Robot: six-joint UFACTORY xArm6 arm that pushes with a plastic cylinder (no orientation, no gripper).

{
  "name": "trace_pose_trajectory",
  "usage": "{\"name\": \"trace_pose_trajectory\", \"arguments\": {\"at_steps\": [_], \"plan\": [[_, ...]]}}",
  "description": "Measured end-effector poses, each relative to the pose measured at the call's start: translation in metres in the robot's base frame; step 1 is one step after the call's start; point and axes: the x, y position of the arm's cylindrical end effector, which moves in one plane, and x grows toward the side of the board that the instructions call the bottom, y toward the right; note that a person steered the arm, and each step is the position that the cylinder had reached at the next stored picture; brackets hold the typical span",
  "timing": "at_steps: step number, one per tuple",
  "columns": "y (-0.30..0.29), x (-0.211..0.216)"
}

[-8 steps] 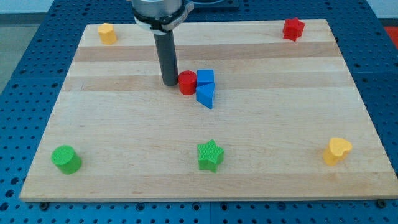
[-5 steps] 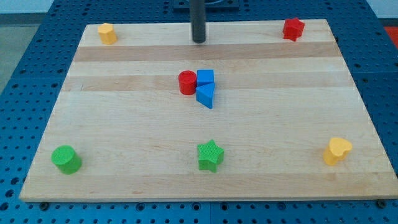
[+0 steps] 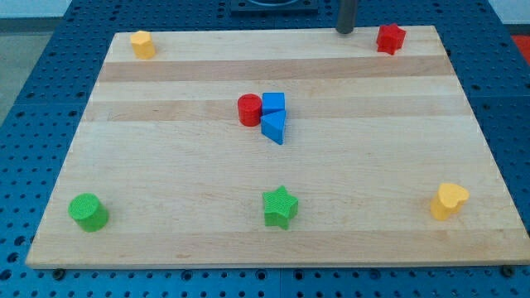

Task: Push the red star to the top of the cube

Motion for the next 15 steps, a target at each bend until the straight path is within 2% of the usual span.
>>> {"name": "trace_pose_trajectory", "arguments": {"at_steps": [3,6,7,9,12,15], "plan": [[0.055,0.0],[0.134,0.0],[0.122,0.001],[0.09,0.033],[0.039,0.047],[-0.01,0.107]]}}
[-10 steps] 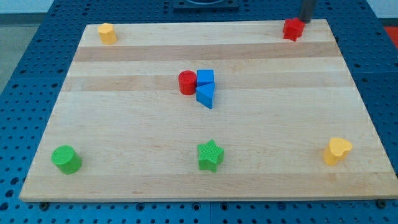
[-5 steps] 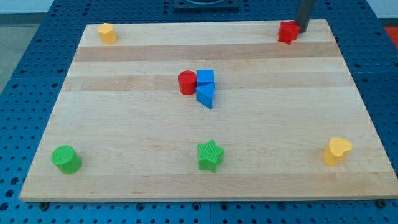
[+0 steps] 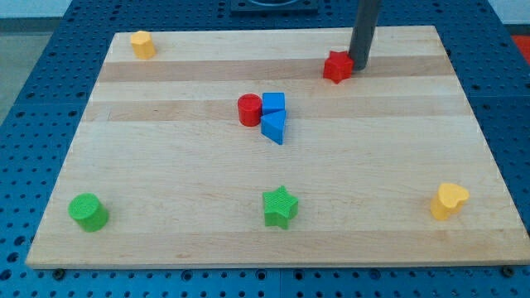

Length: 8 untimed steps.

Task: Push the red star to the top of the cube

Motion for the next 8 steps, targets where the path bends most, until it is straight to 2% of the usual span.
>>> {"name": "trace_pose_trajectory", "arguments": {"at_steps": [8], "plan": [[-0.125,0.005]]}}
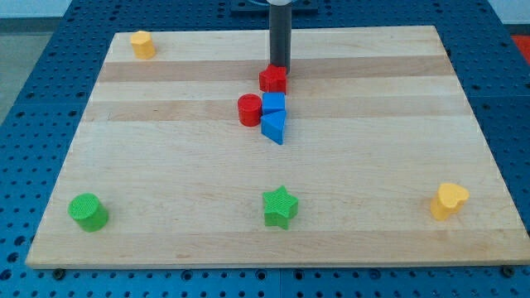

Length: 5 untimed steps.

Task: Push the red star to the top of the cube

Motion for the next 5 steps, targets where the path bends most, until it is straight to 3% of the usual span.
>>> {"name": "trace_pose_trajectory", "arguments": {"at_steps": [5], "plan": [[-0.005,0.026]]}}
